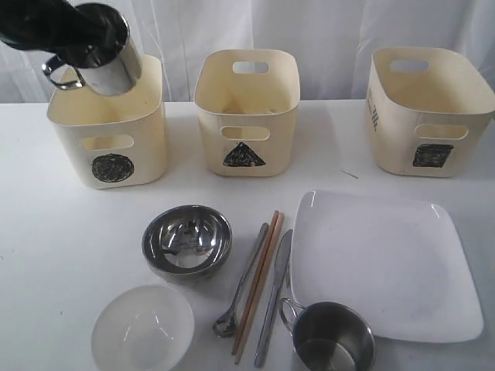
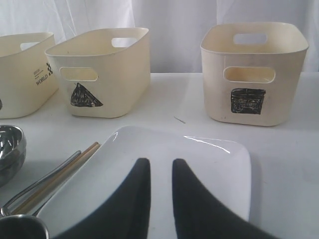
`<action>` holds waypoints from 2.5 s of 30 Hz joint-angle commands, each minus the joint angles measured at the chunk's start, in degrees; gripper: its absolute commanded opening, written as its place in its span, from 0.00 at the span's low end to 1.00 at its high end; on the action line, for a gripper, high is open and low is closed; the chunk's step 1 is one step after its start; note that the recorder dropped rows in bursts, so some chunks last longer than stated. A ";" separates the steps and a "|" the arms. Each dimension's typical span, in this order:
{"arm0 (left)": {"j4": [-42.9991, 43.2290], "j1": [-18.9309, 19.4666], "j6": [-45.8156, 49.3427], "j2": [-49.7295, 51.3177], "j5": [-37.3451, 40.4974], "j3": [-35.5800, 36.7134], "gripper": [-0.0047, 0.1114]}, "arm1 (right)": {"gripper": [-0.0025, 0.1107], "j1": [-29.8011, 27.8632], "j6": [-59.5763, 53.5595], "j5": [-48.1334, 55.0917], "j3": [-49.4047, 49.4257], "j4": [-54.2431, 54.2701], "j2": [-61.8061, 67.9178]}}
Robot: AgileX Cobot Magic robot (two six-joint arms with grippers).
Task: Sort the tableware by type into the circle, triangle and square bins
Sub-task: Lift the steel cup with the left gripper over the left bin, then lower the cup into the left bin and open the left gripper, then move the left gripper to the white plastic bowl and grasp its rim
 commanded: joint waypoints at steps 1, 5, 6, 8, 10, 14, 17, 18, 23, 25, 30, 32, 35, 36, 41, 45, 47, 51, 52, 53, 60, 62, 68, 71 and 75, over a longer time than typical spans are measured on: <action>2.37 4.23 -0.11 4.11 -2.60 -4.85 0.04 | 0.16 -0.15 0.20 -0.20 0.32 -0.38 -0.33; 2.37 7.90 -0.27 10.04 -5.61 -9.90 0.04 | 0.16 -0.15 0.20 -0.20 0.32 -0.38 -0.33; 2.37 8.87 -0.85 11.80 -6.36 -11.07 0.04 | 0.16 -0.15 0.20 -0.20 0.32 -0.38 -0.33; 2.41 10.34 -2.26 15.17 -6.90 -13.30 0.04 | 0.16 -0.15 0.20 -0.20 0.32 -0.38 -0.33; 2.41 11.72 -2.96 18.49 -7.03 -15.25 0.04 | 0.16 -0.15 0.20 -0.20 0.32 -0.38 -0.33; 2.41 13.26 -3.61 24.68 -8.11 -18.47 0.04 | 0.16 -0.15 0.20 -0.20 0.32 -0.38 -0.33; 2.41 13.65 -3.73 28.05 -9.66 -20.17 0.04 | 0.16 -0.15 0.20 -0.20 0.32 -0.38 -0.33; 2.41 13.79 -4.28 29.20 -9.93 -20.81 0.04 | 0.16 -0.15 0.20 -0.20 0.32 -0.38 -0.33; 2.13 13.79 -5.49 33.68 -11.08 -22.50 0.04 | 0.16 -0.15 0.20 -0.20 0.32 -0.38 -0.33; 1.39 13.79 -5.49 34.90 -11.33 -22.50 0.04 | 0.16 -0.15 0.20 -0.20 0.32 -0.38 -0.33; 1.39 13.79 -5.49 37.87 -14.81 -22.50 0.04 | 0.16 -0.15 0.20 -0.20 0.32 -0.38 -0.33; 1.09 13.79 -5.49 39.12 -15.23 -22.74 0.05 | 0.16 -0.15 0.20 -0.20 0.32 -0.38 -0.33; 1.09 13.79 -5.49 40.38 -16.11 -22.78 0.19 | 0.16 -0.15 0.20 -0.20 0.32 -0.38 -0.33; 1.09 13.79 -5.49 40.73 -16.23 -22.78 0.30 | 0.16 -0.15 0.20 -0.20 0.32 -0.38 -0.33; 1.09 12.72 -5.49 39.95 -15.39 -22.78 0.43 | 0.16 -0.15 0.20 -0.20 0.32 -0.38 -0.33; 1.35 9.78 -5.26 35.93 -10.08 -22.78 0.43 | 0.16 -0.15 0.20 -0.20 0.32 -0.38 -0.33; -0.65 8.05 -4.83 32.96 -4.14 -22.78 0.43 | 0.16 -0.15 0.20 -0.20 0.32 -0.38 -0.33; -10.04 5.82 4.18 25.85 11.33 -21.91 0.43 | 0.16 -0.15 0.20 -0.20 0.32 -0.38 -0.33; -11.51 5.34 6.73 22.34 14.30 -19.87 0.43 | 0.16 -0.15 0.20 -0.20 0.32 -0.38 -0.33; -11.51 5.21 7.03 20.37 15.43 -18.56 0.43 | 0.16 -0.15 0.20 -0.20 0.32 -0.38 -0.33; -16.07 1.16 8.06 2.62 17.84 -1.61 0.43 | 0.16 -0.15 0.20 -0.20 0.32 -0.38 -0.33; -17.70 -0.19 8.06 -0.65 16.25 3.26 0.43 | 0.16 -0.15 0.20 -0.20 0.32 -0.38 -0.33; -21.36 -5.18 8.06 -10.38 13.22 17.99 0.43 | 0.16 -0.15 0.20 -0.20 0.32 -0.38 -0.33; -22.42 -8.42 8.90 -14.58 13.22 23.73 0.44 | 0.16 -0.15 0.20 -0.20 0.32 -0.38 -0.33; -23.73 -11.90 8.10 -17.87 12.02 30.10 0.49 | 0.16 -0.15 0.20 -0.20 0.32 -0.38 -0.33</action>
